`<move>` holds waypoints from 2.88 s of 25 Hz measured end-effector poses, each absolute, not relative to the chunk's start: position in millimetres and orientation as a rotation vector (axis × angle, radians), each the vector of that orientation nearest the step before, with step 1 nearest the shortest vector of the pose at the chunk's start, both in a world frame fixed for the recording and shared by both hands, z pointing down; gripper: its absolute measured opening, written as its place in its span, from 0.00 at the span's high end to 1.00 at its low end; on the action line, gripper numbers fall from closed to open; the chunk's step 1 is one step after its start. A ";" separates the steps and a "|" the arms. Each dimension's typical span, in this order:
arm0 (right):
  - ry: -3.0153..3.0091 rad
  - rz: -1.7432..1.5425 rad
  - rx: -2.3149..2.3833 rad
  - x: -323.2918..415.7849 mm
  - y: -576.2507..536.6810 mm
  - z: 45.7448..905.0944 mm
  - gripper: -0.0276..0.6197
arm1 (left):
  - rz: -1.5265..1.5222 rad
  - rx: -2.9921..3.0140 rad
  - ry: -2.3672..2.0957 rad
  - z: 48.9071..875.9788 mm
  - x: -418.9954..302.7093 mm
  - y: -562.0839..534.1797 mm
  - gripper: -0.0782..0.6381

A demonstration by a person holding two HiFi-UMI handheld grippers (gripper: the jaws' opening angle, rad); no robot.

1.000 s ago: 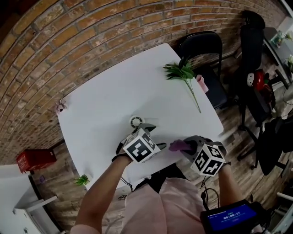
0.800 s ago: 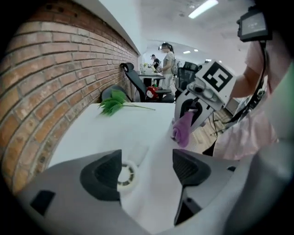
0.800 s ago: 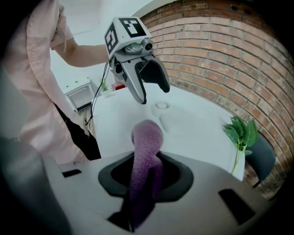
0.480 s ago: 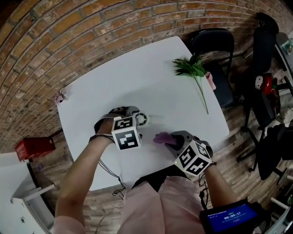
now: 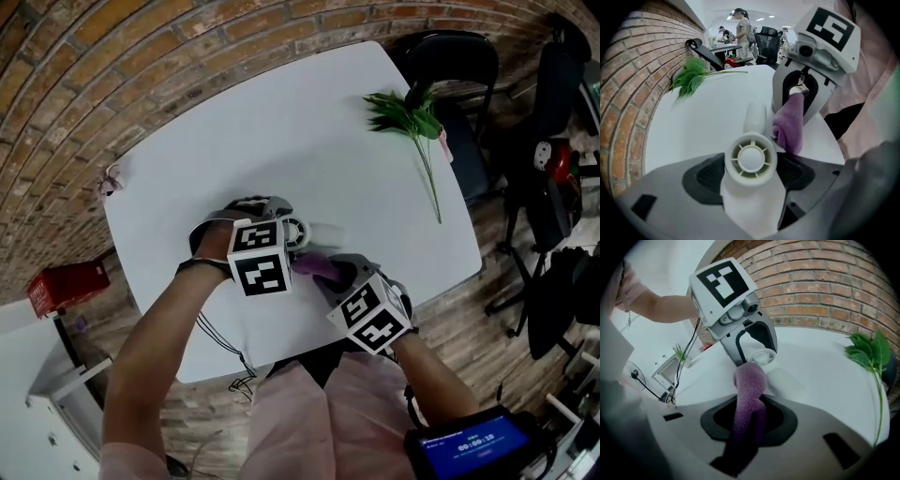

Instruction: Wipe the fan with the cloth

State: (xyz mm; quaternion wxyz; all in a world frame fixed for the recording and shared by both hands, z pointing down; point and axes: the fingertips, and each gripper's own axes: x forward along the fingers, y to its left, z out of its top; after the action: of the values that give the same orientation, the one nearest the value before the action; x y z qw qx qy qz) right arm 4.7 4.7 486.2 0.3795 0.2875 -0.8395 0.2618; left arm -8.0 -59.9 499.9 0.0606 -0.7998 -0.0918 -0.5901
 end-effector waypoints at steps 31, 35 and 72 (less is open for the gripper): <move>-1.829 0.783 0.975 59.4 0.3 504.1 0.83 | -1.733 -2.456 -0.307 501.3 -8.8 -59.0 0.40; -1.812 0.794 0.992 73.5 0.7 505.2 0.83 | -1.740 -2.451 -0.303 502.0 -9.3 -59.3 0.40; -1.996 0.066 0.013 60.7 -43.9 495.3 0.84 | -1.778 -2.182 -0.439 511.5 0.4 -51.6 0.38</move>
State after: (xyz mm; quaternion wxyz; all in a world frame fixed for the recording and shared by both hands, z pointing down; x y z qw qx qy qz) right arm 60.7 -43.9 495.3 0.5414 0.0054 -0.8403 0.0278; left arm 0.4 -51.6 511.5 0.1458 -0.7578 -0.1526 -0.6174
